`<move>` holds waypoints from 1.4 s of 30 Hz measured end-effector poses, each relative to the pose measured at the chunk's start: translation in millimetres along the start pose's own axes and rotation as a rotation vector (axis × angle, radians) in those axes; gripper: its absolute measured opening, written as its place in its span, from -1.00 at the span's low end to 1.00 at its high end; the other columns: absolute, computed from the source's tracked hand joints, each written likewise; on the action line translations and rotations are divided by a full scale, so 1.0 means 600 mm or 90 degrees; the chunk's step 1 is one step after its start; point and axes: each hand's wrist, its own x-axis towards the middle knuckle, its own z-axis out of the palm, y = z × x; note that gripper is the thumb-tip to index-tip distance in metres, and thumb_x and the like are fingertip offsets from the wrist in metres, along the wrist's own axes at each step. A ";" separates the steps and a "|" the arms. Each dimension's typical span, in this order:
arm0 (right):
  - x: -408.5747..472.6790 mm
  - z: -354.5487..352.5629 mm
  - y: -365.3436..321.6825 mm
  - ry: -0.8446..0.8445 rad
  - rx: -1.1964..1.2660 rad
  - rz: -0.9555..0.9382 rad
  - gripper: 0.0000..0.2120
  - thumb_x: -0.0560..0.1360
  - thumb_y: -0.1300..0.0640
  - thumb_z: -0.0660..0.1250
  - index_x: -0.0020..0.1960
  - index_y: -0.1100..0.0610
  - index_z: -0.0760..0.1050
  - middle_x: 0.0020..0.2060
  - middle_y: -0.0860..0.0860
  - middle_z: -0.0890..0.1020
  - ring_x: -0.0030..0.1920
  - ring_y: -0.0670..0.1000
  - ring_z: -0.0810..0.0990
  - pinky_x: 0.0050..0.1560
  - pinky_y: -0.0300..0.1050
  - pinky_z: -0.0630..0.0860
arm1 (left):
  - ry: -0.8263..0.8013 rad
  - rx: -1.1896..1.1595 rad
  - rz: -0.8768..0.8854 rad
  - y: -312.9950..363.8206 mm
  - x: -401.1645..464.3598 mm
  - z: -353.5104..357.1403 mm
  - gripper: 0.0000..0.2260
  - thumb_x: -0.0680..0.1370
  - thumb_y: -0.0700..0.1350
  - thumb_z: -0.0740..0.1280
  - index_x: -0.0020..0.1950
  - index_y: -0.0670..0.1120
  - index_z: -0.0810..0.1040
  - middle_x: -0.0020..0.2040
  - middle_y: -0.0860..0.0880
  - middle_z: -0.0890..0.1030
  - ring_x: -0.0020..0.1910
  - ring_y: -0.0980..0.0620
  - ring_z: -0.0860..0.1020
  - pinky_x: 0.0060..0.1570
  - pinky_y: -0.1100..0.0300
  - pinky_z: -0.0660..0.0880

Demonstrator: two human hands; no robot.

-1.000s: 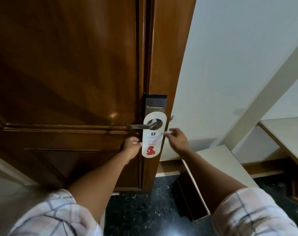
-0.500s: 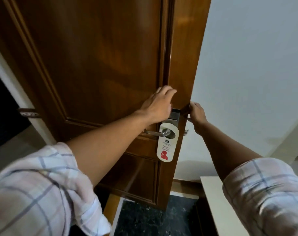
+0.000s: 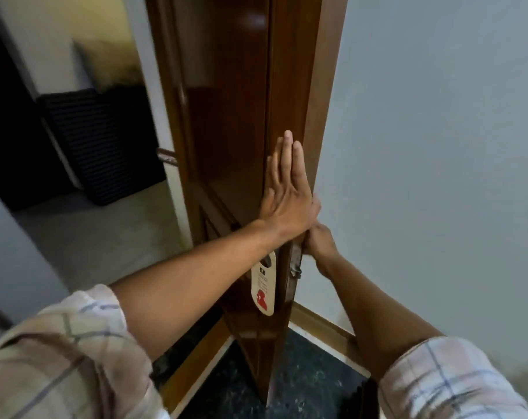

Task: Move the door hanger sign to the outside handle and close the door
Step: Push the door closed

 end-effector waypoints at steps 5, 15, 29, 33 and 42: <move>-0.057 0.135 0.080 -0.035 -0.210 -0.154 -0.70 0.66 -0.01 0.07 0.06 0.06 0.56 -0.17 0.04 0.66 -0.14 0.03 0.64 -0.07 0.02 0.61 | 0.044 0.016 -0.029 -0.103 -0.077 -0.087 0.03 0.40 -0.08 0.37 0.54 -0.28 -0.36 0.58 -0.16 -0.24 0.57 -0.15 -0.22 0.53 0.21 -0.28; -0.090 0.398 0.058 -0.161 -0.690 -0.634 -0.74 0.58 -0.11 0.15 0.01 -0.06 0.58 -0.13 0.01 0.68 -0.07 0.10 0.52 -0.06 0.04 0.35 | 0.087 0.356 -0.178 -0.346 -0.209 -0.297 -0.01 0.43 0.07 0.22 0.48 -0.42 -0.37 0.53 -0.42 -0.34 0.56 -0.35 -0.24 0.56 -0.22 -0.03; -0.008 0.901 -0.021 -0.627 -0.687 -0.559 -0.65 0.66 -0.10 0.07 0.13 0.06 0.55 -0.04 0.04 0.60 -0.20 -0.05 0.47 -0.11 -0.16 0.34 | -0.068 0.730 -0.386 -0.742 -0.203 -0.467 -0.36 0.59 -0.18 0.14 0.59 -0.30 -0.09 0.63 -0.30 -0.07 0.62 -0.26 -0.09 0.57 -0.11 -0.14; 0.021 0.992 -0.022 -0.634 -0.672 -0.559 -0.68 0.66 -0.08 0.06 0.09 0.04 0.54 -0.09 0.00 0.54 -0.13 -0.06 0.51 -0.06 -0.13 0.32 | -0.110 0.722 -0.507 -0.831 -0.168 -0.472 -0.26 0.62 -0.11 0.18 0.59 -0.21 -0.27 0.61 -0.25 -0.29 0.60 -0.22 -0.28 0.54 -0.10 -0.26; 0.086 1.127 -0.001 -0.582 -0.584 -0.648 -0.80 0.64 0.03 0.15 0.12 0.00 0.54 0.08 0.00 0.60 0.20 0.05 0.48 0.32 0.09 0.28 | -0.045 0.715 -0.566 -0.967 -0.137 -0.464 -0.25 0.62 -0.11 0.23 0.61 -0.13 -0.24 0.63 -0.22 -0.22 0.61 -0.24 -0.21 0.53 -0.14 -0.20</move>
